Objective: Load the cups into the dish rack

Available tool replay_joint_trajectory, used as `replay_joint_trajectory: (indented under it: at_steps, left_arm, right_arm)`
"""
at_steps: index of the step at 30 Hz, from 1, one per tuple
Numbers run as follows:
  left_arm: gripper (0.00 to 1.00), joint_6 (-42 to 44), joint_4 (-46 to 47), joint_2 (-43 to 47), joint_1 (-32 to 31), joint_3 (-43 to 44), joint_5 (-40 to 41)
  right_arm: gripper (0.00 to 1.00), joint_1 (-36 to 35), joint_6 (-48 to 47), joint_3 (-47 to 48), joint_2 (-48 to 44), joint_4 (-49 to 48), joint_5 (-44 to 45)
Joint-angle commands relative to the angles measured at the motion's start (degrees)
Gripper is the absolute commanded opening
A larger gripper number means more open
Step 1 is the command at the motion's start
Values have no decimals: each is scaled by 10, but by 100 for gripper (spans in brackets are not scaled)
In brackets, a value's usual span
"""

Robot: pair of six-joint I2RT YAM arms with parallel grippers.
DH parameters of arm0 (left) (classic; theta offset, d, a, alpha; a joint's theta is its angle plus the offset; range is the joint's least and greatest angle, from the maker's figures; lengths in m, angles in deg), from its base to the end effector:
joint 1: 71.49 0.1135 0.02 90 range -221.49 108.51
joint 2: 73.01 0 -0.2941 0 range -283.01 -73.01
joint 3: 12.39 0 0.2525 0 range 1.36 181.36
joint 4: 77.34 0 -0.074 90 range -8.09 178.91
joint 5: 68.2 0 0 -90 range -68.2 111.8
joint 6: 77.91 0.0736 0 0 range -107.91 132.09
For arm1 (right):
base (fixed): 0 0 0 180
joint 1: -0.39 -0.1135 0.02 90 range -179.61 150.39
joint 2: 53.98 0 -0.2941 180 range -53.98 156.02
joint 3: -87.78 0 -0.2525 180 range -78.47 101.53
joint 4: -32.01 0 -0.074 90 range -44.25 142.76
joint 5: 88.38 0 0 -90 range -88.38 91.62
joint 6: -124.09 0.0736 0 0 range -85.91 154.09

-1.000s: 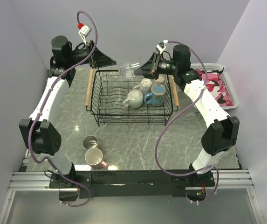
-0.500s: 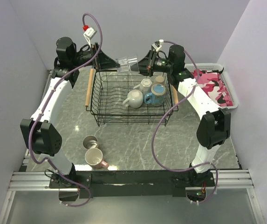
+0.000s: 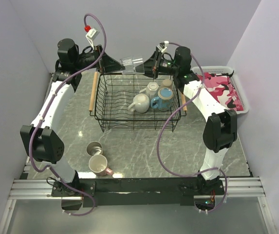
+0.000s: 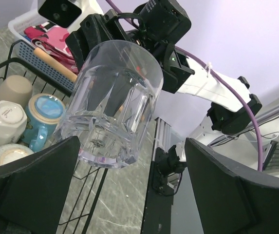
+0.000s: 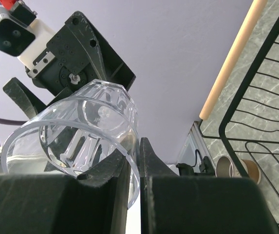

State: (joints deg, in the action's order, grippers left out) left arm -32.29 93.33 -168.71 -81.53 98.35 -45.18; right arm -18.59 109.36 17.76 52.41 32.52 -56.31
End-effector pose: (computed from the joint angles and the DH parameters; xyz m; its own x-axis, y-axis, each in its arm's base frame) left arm 0.3775 -0.1356 0.4819 -0.6084 -0.1700 -0.7752 0.7618 0.1490 -0.6305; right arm 0.4222 0.2112 0.4175 -0.9280 0.2239 -0.2979 -0.2965 0.0408 0.9542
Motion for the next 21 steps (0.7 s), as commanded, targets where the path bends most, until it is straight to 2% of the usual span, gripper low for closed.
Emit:
replay_joint_trajectory:
  at_steps: [1,4,9,17,21]
  left_arm:
    - [97,46,-60,16,-26,10,-19]
    - [96,56,-68,11,-25,9,-14]
    - [96,126,-138,4,-23,19,12]
    - [96,119,-122,3,-24,3,22]
    - [96,160,-157,-2,-23,6,45]
  right_arm:
    - [0,-34,20,42,-4,-63,-10]
    - [0,-35,32,39,-4,-79,-12]
    - [0,-35,31,34,-13,-78,-16]
    - [0,-40,60,28,-8,-118,-19]
    - [0,-45,52,36,-8,-105,-25]
